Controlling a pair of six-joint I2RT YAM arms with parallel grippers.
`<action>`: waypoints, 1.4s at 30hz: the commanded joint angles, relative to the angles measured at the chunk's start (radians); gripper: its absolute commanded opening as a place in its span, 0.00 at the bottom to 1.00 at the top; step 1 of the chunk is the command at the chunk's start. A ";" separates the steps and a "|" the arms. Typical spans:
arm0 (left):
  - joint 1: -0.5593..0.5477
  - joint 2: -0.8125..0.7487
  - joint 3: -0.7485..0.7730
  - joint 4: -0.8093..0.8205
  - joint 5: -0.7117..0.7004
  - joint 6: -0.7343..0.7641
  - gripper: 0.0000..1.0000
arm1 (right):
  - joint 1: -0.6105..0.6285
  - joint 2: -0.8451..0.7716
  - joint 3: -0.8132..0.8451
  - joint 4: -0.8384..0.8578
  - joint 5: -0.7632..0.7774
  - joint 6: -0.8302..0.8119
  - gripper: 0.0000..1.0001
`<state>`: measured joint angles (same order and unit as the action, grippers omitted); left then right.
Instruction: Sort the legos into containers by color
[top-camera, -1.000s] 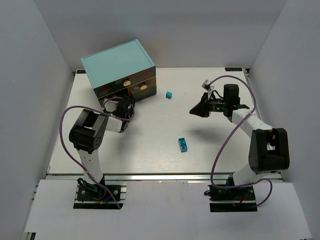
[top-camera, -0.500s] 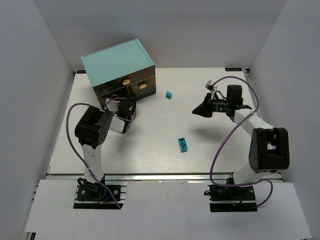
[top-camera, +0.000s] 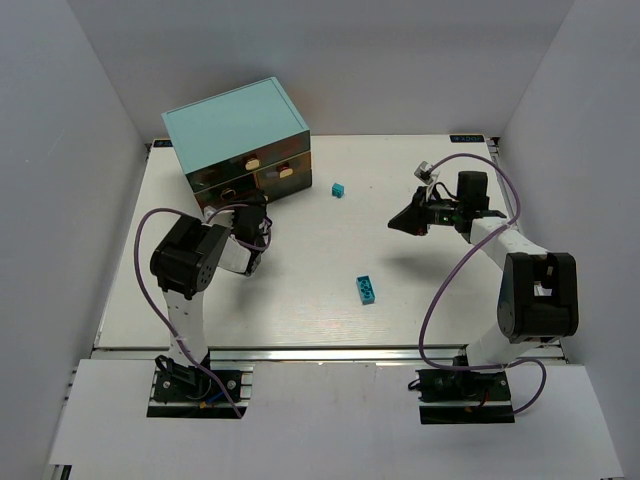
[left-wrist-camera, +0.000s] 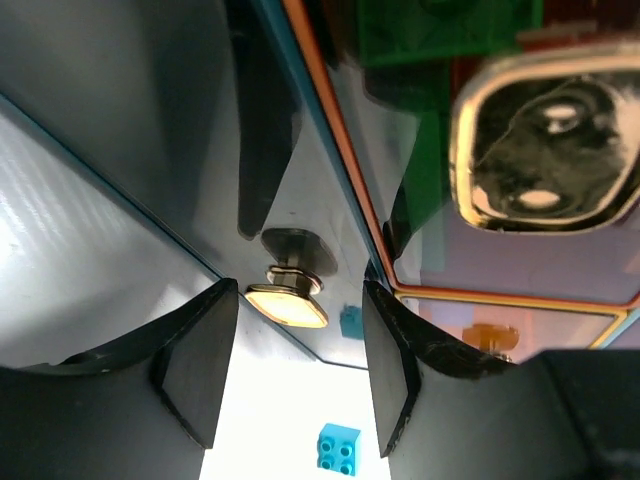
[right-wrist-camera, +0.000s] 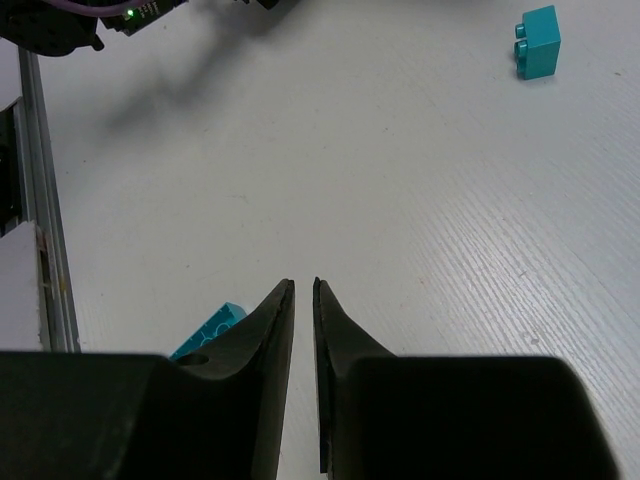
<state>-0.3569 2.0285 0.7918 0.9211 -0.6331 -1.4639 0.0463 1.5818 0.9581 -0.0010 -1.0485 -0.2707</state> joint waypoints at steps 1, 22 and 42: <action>0.006 -0.044 -0.006 0.031 -0.079 -0.039 0.62 | -0.008 0.010 0.001 0.002 -0.031 -0.021 0.19; 0.006 0.030 -0.018 0.145 -0.001 -0.085 0.29 | -0.025 0.007 -0.013 -0.065 -0.038 -0.076 0.17; -0.117 -0.099 -0.238 0.233 0.121 -0.096 0.27 | -0.020 0.003 -0.027 -0.080 -0.039 -0.096 0.26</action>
<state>-0.4286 2.0018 0.5777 1.1286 -0.5648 -1.5623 0.0265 1.5879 0.9363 -0.0727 -1.0622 -0.3389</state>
